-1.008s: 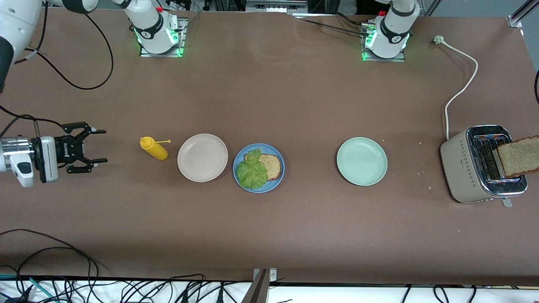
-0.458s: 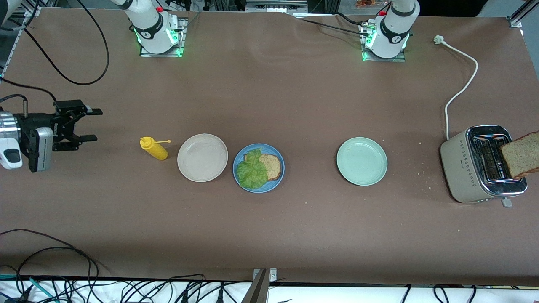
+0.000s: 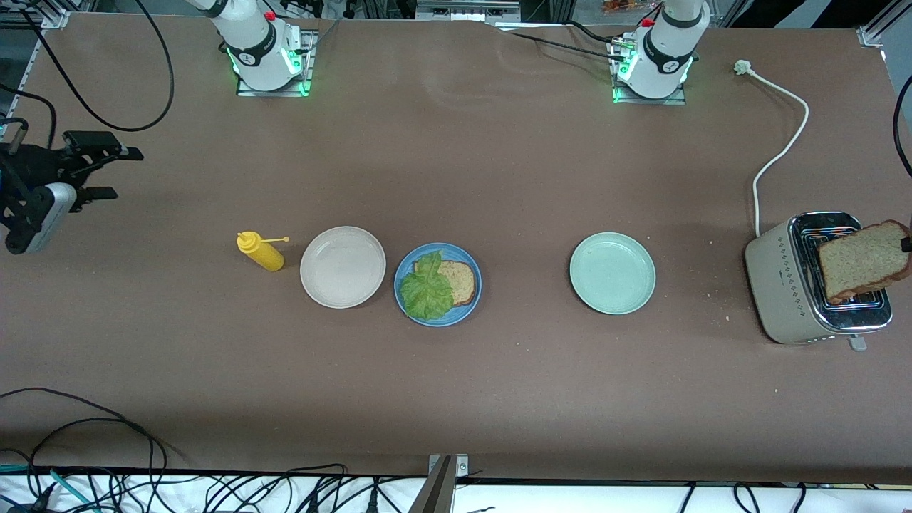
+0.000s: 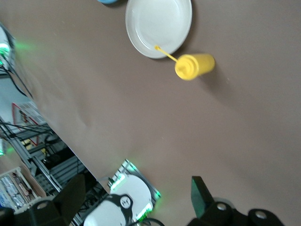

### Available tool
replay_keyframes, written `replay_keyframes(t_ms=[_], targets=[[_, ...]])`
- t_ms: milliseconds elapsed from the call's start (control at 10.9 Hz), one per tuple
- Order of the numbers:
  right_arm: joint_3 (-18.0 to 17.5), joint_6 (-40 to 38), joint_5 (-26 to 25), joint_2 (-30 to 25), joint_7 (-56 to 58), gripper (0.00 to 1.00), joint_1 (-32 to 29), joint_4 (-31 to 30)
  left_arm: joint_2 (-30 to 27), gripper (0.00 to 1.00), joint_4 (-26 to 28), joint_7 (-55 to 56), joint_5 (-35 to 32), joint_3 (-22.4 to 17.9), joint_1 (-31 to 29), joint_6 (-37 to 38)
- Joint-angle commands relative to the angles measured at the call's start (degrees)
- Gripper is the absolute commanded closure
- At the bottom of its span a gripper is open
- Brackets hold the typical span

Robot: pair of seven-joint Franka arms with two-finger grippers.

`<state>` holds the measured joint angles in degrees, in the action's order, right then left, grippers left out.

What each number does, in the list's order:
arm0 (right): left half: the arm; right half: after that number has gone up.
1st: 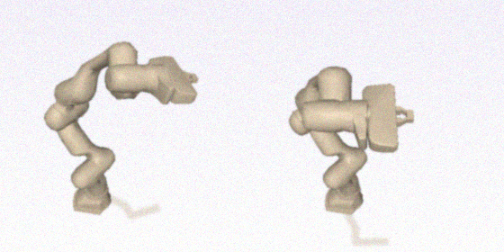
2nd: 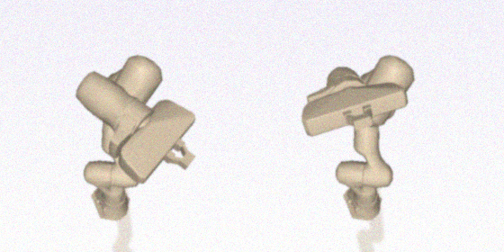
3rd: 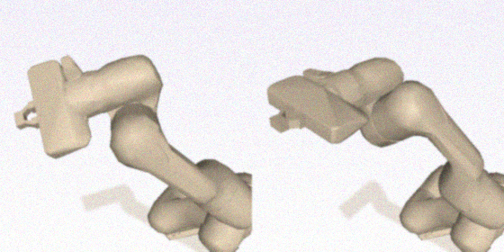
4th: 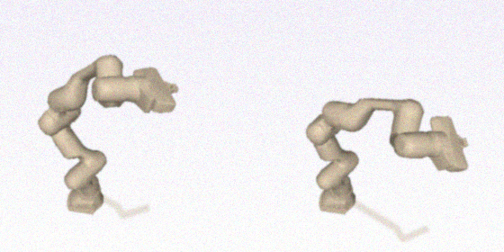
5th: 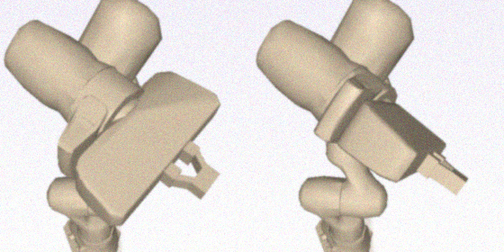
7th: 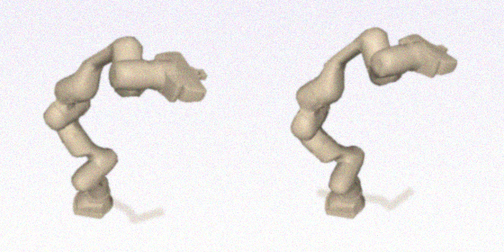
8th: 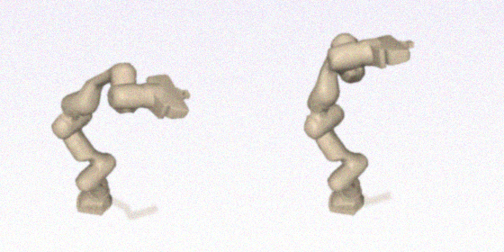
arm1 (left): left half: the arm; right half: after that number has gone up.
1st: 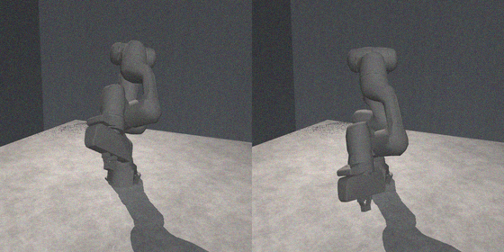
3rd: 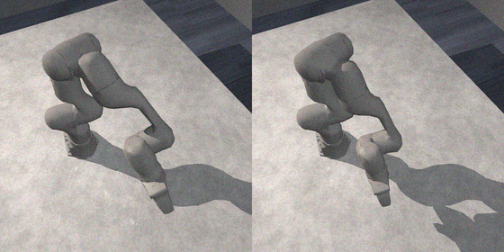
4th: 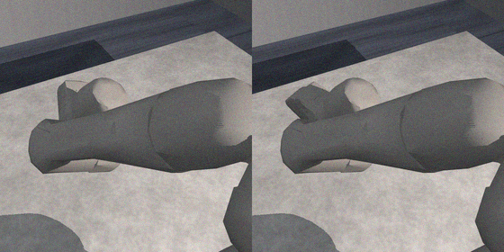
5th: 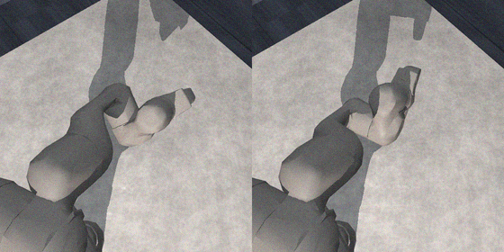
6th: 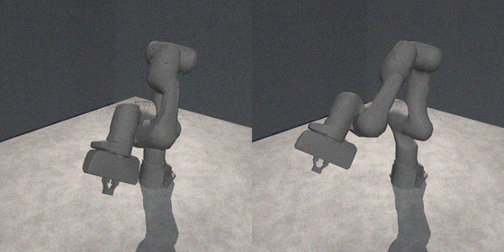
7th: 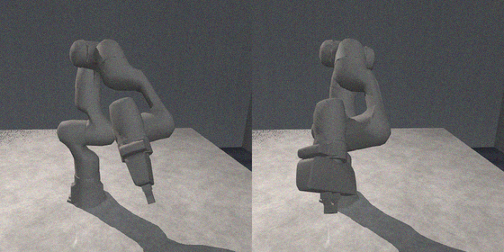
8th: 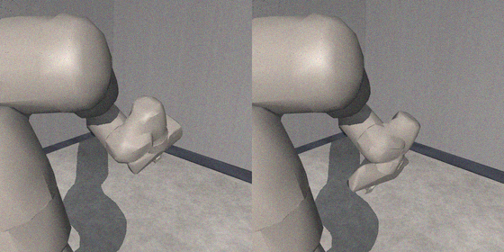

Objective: Make sandwich in blue plate with both arms

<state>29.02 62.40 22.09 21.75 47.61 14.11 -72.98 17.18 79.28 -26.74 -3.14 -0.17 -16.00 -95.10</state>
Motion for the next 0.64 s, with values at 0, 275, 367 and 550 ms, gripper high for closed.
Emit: replay_keyframes(t_ms=[0,275,367,550], targets=[[0.1,-0.3,-4.6,-1.1,-1.1,0.0,2.4,-0.3,-5.9,1.0,7.4,1.1,0.2,-0.2,4.9,1.6],[-4.0,8.1,-9.7,-10.6,-9.5,0.0,2.0,-12.3,-7.0,1.0,11.9,12.0,5.3,0.0,11.0,-0.4],[-6.8,10.0,-13.4,-13.9,-14.9,0.0,1.8,-16.1,-6.6,1.0,12.8,14.3,6.2,0.1,12.8,-1.6],[-16.5,12.6,-18.9,-17.9,-24.4,0.0,-3.1,-20.2,-6.0,1.0,16.0,19.1,17.0,0.2,14.6,-3.2]])
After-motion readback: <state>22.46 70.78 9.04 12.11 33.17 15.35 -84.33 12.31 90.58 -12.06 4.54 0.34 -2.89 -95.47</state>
